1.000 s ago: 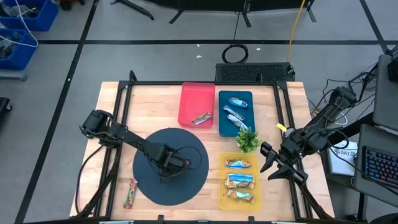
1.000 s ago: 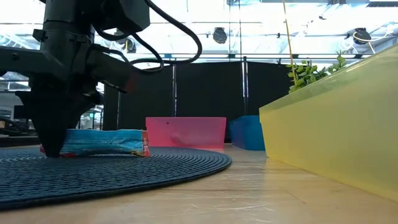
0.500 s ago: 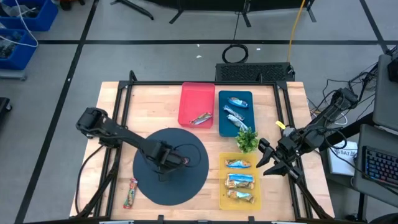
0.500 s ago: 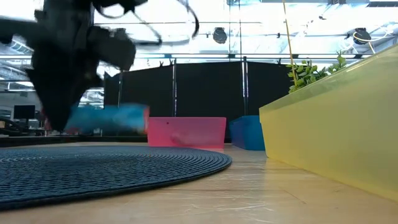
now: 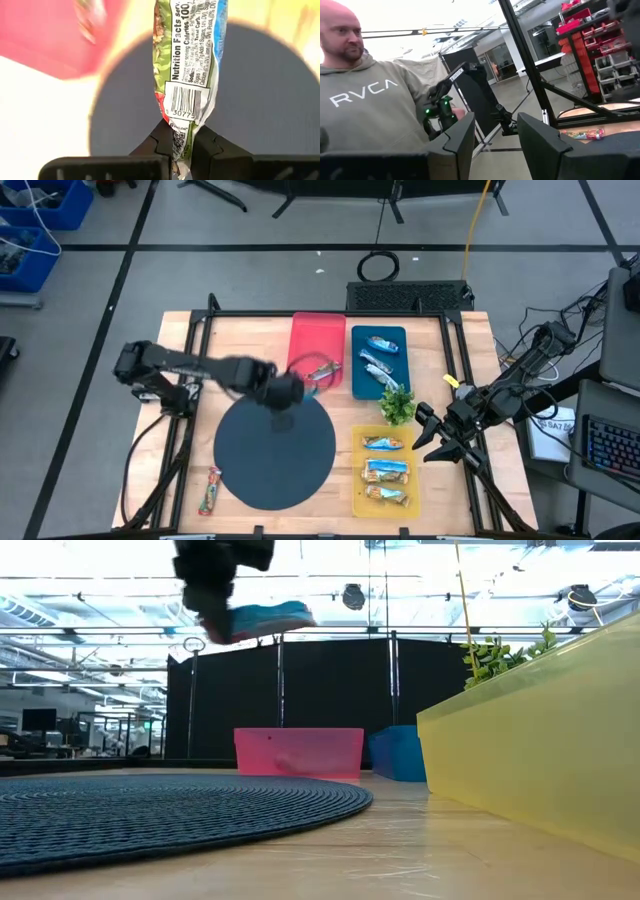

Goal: Pick and place Granola Bars by type
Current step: Put the red granola bar into the red bin

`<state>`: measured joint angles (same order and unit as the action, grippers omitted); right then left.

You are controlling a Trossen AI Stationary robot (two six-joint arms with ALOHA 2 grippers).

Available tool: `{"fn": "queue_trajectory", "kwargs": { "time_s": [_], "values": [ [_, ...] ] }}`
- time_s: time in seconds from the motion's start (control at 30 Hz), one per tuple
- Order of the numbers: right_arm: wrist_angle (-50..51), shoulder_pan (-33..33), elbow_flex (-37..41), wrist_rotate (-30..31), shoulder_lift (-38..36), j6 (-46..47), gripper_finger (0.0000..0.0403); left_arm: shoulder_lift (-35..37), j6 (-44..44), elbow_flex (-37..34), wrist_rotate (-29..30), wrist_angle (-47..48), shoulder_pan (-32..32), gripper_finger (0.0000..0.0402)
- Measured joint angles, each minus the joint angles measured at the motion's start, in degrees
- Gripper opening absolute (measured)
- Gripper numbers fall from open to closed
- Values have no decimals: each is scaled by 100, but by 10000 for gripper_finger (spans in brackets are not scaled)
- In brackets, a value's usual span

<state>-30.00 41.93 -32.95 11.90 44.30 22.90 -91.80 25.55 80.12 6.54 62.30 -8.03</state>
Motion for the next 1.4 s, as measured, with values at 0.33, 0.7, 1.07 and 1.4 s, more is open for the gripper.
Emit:
{"fn": "queue_trajectory", "kwargs": {
  "time_s": [0.33, 0.7, 1.07, 1.4],
  "values": [
    [-16, -2, 0, 0, 4, -70, 139, -161, -1137, 295, 127, -405, 2024, 33],
    [-48, -2, 0, 0, 4, -109, 139, -1349, -1801, 295, -255, -1387, 2935, 31],
    [-120, -2, 0, 0, 4, 26, 139, -2428, -2012, 293, -713, -2014, 3143, 30],
    [-148, 0, 0, -32, 4, 27, 139, -2135, -1890, 288, -758, -1819, 3176, 175]
  ]
}}
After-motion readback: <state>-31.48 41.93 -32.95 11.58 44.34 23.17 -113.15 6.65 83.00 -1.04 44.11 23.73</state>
